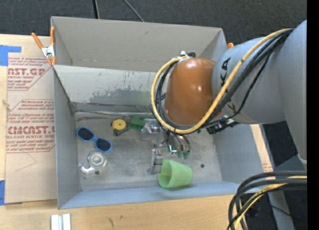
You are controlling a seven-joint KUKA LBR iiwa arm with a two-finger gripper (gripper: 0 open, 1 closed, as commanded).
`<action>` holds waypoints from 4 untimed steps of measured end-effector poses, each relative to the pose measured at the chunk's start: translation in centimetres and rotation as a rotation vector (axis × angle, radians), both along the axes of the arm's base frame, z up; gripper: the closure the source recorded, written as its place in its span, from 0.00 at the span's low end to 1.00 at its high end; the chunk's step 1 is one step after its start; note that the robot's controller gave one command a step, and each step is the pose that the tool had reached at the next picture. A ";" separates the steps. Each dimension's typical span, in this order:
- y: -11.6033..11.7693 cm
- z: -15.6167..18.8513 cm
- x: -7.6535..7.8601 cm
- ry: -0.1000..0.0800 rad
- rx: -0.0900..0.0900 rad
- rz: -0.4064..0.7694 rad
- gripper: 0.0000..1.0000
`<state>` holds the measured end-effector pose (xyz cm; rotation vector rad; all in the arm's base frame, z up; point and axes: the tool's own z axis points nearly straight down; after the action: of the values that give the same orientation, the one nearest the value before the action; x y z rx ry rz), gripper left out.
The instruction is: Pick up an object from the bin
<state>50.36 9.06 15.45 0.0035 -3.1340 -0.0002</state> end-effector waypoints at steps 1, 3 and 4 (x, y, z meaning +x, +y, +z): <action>9.7 -3.6 6.3 -0.011 0.005 0.019 0.00; 13.6 -8.0 3.3 -0.008 0.003 -0.076 1.00; 14.0 -6.4 1.8 -0.011 0.003 -0.068 1.00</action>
Offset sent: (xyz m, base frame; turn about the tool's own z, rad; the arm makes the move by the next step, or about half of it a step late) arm 0.0621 0.0913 -0.0339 -0.0120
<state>52.15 23.04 9.10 -0.1041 -3.1435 -0.0052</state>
